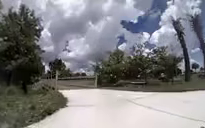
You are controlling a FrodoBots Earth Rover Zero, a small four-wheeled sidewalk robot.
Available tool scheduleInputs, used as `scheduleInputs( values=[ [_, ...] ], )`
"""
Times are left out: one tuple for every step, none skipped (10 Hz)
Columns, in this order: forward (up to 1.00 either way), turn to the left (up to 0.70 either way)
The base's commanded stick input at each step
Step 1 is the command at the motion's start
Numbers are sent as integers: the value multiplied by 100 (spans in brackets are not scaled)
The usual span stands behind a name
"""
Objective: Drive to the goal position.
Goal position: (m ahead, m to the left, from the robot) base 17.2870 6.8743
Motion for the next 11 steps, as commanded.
scheduleInputs(
  values=[
    [70, 25],
    [70, 0],
    [70, 0],
    [70, 0],
    [70, 0],
    [70, 0],
    [70, 0],
    [70, 0],
    [70, 0],
    [70, 0],
    [70, 0]
  ],
)
